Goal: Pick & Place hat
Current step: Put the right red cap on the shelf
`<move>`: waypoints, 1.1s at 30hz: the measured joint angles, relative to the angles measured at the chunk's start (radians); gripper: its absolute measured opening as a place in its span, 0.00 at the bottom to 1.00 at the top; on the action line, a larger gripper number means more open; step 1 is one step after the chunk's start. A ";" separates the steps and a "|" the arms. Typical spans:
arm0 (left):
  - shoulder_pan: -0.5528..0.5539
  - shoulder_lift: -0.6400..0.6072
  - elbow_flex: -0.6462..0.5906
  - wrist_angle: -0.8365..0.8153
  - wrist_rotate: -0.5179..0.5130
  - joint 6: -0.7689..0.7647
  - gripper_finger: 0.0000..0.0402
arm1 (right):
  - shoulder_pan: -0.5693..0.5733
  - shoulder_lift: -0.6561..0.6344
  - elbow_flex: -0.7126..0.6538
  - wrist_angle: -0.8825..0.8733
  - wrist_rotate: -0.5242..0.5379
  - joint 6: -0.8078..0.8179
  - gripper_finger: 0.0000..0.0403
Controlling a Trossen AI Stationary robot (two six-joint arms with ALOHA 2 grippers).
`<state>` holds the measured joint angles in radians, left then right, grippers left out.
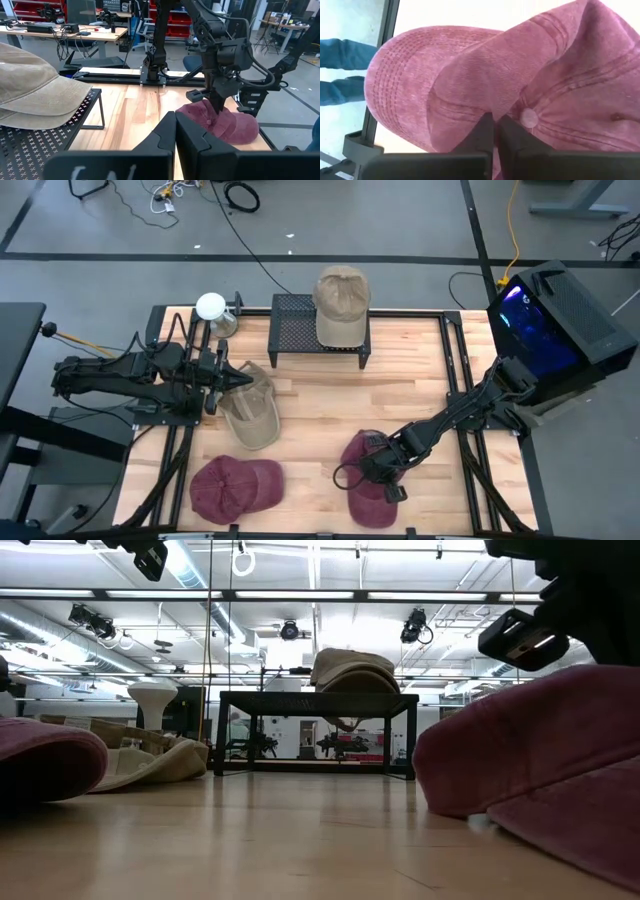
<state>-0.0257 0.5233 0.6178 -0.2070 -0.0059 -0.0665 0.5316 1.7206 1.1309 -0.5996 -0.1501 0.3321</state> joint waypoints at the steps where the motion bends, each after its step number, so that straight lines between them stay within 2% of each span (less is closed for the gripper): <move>1: 0.000 0.000 0.000 0.000 0.000 0.000 0.04 | 0.000 0.000 0.000 0.006 0.000 0.000 0.02; 10: 0.000 0.000 0.000 0.000 0.000 0.000 0.04 | 0.000 0.000 0.003 0.035 0.002 -0.019 0.01; 16: 0.000 0.000 0.000 0.000 0.000 0.000 0.04 | -0.005 0.001 0.070 0.021 0.018 -0.077 0.00; 25: 0.000 0.000 0.000 0.000 0.000 0.000 0.04 | -0.054 0.001 0.211 0.011 0.127 -0.266 0.00; 33: 0.000 0.000 0.000 0.000 0.000 0.000 0.04 | -0.113 0.001 0.231 0.025 0.229 -0.400 0.00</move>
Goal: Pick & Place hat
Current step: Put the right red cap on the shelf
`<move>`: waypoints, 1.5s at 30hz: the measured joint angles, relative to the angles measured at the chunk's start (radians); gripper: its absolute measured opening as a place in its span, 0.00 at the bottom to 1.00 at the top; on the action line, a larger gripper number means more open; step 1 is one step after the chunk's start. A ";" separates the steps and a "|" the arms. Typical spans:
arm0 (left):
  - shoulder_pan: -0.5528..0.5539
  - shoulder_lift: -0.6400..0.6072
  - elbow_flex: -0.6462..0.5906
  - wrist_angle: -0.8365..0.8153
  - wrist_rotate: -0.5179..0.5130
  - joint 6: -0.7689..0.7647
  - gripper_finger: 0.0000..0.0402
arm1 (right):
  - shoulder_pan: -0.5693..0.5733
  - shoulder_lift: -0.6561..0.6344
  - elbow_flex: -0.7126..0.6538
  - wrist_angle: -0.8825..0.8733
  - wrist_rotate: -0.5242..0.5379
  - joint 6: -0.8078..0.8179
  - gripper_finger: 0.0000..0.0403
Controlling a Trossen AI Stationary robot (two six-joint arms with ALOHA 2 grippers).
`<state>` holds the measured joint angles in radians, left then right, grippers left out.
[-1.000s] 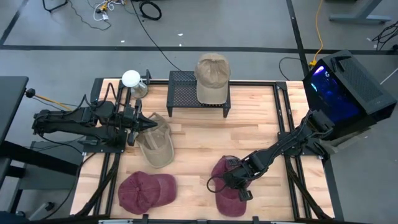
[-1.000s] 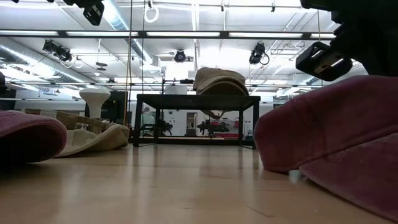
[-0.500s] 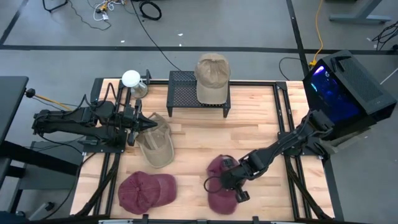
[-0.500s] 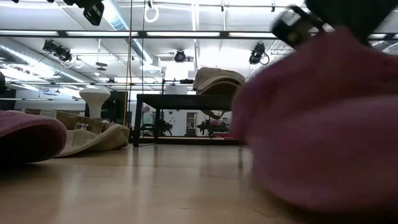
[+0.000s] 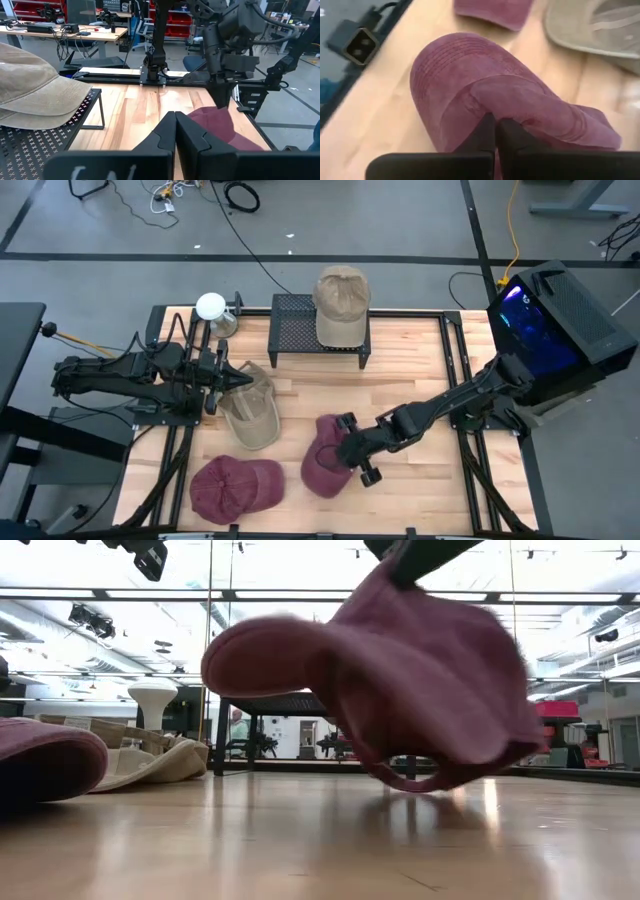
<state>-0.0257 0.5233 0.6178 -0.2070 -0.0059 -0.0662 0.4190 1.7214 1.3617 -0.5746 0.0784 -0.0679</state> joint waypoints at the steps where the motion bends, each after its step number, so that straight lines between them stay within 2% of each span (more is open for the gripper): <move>1: 0.000 0.000 0.000 0.000 0.000 0.000 0.04 | -0.006 0.000 0.000 0.005 0.005 -0.017 0.00; 13: 0.000 0.000 0.000 0.000 0.000 0.000 0.04 | -0.076 0.000 0.000 0.088 0.029 -0.265 0.00; 20: 0.000 0.000 0.000 0.000 0.000 0.000 0.04 | -0.121 0.000 0.000 0.152 0.038 -0.549 0.00; 33: 0.000 0.000 0.000 -0.001 0.000 0.000 0.04 | -0.198 0.039 0.001 0.221 0.008 -0.882 0.00; 37: 0.000 0.000 0.000 -0.001 0.000 0.000 0.04 | -0.218 0.050 0.002 0.221 0.008 -0.919 0.00; 45: 0.000 0.000 0.000 0.000 0.000 0.000 0.04 | -0.245 0.064 0.001 0.215 0.008 -0.891 0.00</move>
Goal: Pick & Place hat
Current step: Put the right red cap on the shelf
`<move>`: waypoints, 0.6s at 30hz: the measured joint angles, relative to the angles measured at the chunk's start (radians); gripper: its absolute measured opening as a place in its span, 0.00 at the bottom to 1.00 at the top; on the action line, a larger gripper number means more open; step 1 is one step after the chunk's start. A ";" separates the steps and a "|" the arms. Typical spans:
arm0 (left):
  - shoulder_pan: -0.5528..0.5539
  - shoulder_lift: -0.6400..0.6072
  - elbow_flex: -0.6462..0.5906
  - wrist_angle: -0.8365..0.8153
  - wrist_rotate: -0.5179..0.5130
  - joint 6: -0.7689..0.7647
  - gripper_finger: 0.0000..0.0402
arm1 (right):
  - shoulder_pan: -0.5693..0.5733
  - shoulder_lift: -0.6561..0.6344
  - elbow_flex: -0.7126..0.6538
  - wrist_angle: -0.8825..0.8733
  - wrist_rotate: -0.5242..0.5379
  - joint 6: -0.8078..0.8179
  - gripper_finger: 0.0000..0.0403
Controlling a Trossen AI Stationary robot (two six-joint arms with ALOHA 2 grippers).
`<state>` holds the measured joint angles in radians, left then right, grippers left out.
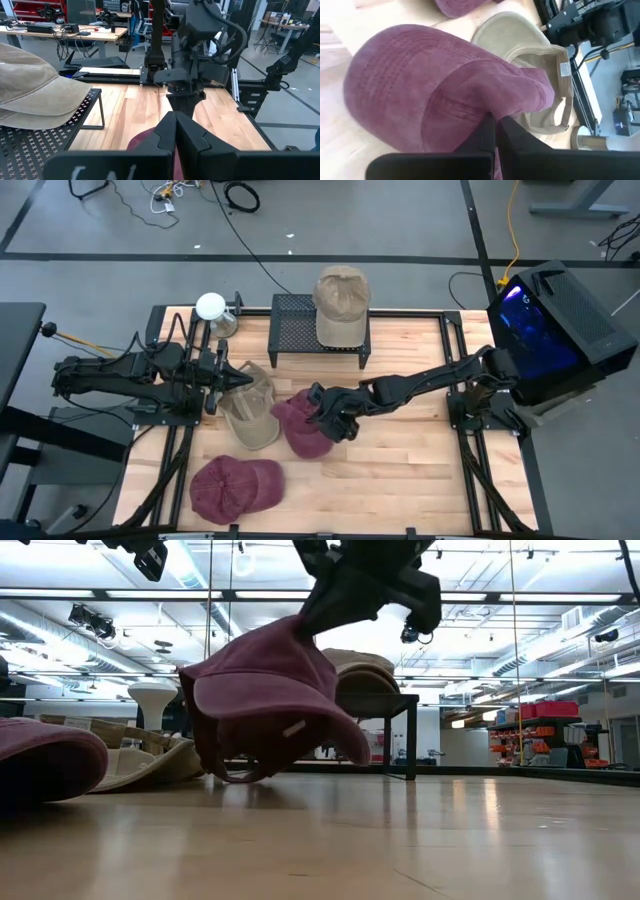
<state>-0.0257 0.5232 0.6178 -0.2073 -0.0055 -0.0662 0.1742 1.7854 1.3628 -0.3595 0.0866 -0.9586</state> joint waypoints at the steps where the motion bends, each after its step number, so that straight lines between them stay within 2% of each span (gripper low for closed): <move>1: 0.000 0.000 0.000 0.000 0.000 0.000 0.04 | -0.003 0.002 0.000 0.002 0.000 0.003 0.00; 18: 0.000 0.000 0.000 0.000 0.000 0.000 0.04 | -0.045 0.076 -0.001 -0.052 0.001 0.011 0.00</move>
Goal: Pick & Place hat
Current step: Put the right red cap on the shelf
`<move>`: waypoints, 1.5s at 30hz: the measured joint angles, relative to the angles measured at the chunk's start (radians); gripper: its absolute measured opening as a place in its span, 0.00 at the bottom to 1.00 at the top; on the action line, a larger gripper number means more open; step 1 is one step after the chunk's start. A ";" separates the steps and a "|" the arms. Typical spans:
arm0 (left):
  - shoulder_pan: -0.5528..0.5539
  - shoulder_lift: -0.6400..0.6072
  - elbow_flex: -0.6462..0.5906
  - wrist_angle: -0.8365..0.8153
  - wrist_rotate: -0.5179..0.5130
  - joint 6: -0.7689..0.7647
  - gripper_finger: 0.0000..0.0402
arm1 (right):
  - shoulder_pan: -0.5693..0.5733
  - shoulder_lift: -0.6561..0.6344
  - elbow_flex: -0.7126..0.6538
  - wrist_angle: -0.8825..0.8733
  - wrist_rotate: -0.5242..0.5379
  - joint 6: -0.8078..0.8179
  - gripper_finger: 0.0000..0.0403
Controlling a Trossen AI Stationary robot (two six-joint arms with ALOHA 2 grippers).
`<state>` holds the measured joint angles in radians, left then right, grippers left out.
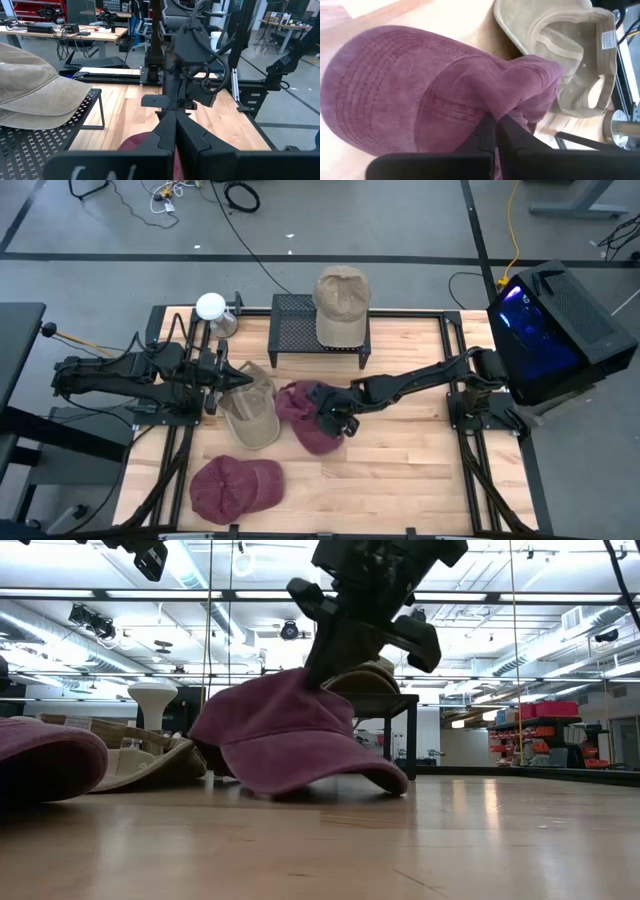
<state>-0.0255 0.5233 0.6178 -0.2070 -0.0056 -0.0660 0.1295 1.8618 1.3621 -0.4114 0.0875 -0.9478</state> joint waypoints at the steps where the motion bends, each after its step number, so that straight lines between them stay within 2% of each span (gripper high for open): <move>1: 0.000 0.000 0.000 0.000 0.000 0.000 0.04 | -0.003 0.000 0.000 -0.002 0.000 0.001 0.00; 11: 0.000 0.000 0.000 0.000 0.000 0.000 0.04 | -0.017 0.000 0.000 -0.019 0.002 0.073 0.00; 18: 0.000 0.000 0.000 0.000 0.000 0.000 0.04 | -0.030 -0.001 0.000 -0.092 0.006 0.165 0.00; 35: 0.000 0.000 0.000 0.000 0.000 0.000 0.04 | -0.027 -0.001 0.000 -0.095 0.009 0.169 0.00; 45: 0.000 0.000 0.000 0.000 0.000 -0.001 0.04 | -0.027 -0.002 0.000 0.008 0.011 0.169 0.00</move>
<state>-0.0254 0.5234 0.6180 -0.2072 -0.0057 -0.0666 0.1024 1.8603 1.3621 -0.4034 0.0982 -0.7788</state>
